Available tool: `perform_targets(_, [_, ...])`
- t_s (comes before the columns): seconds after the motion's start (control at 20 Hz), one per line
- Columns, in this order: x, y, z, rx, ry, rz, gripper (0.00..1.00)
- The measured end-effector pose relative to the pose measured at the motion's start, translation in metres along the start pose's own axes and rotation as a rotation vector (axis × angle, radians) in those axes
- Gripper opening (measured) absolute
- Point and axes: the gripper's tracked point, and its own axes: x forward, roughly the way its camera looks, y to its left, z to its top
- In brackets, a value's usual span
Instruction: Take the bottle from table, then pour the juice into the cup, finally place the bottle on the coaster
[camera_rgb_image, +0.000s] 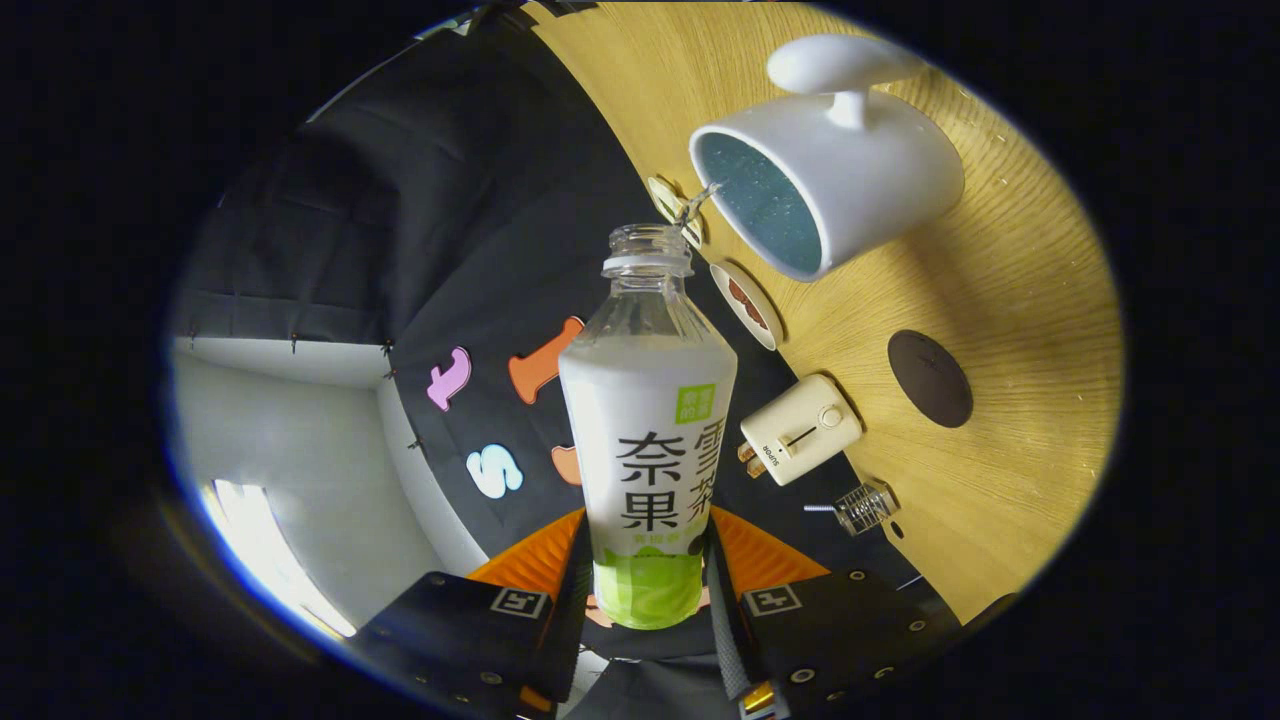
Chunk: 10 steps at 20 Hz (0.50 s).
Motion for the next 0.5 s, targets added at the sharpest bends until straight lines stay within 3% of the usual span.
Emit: perform_targets(0.5, [0.002,0.017,0.000,0.102,-0.009,0.064,0.57])
